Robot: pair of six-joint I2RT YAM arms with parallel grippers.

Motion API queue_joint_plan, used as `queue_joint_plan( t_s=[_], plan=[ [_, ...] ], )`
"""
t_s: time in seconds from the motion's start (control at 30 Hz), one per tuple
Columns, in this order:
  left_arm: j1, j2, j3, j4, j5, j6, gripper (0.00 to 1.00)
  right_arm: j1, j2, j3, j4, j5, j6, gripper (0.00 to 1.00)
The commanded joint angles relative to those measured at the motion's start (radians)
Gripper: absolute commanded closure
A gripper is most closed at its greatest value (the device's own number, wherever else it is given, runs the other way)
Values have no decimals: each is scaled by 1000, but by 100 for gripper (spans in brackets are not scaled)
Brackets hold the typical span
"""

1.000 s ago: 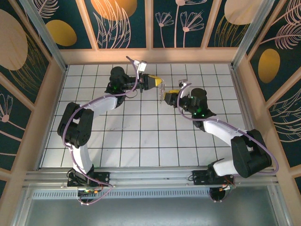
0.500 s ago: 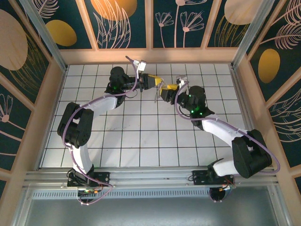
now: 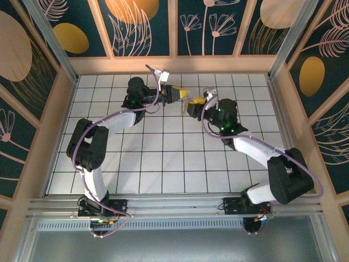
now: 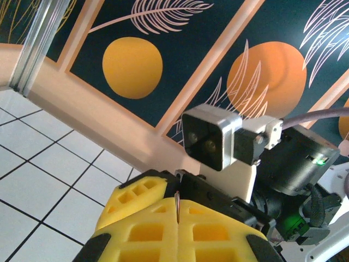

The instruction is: Put the keys on the keyring

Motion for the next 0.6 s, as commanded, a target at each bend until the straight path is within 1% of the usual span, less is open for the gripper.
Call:
queue_joint_plan(
  t_s=[0.0, 0.1, 0.2, 0.27, 0.33, 0.43, 0.57],
  plan=[
    [-6, -1, 41, 27, -1, 8, 100, -45, -72, -55, 6, -39, 3, 53],
    [-6, 1, 44, 26, 0, 8, 100, -88, -114, -90, 30, -94, 33, 56],
    [-6, 2, 46, 23, 2, 10, 100, -113, -134, -85, 38, -156, 40, 56],
    [-6, 3, 44, 23, 2, 11, 100, -112, -134, -69, 34, -172, 36, 55],
    [-6, 2, 44, 23, 0, 9, 100, -109, -128, -56, 35, -188, 40, 51],
    [-6, 0, 47, 21, -1, 8, 100, -87, -117, -39, 38, -179, 39, 47],
    [-6, -2, 49, 16, -3, 8, 100, -52, -100, -22, 43, -158, 35, 45]
  ],
)
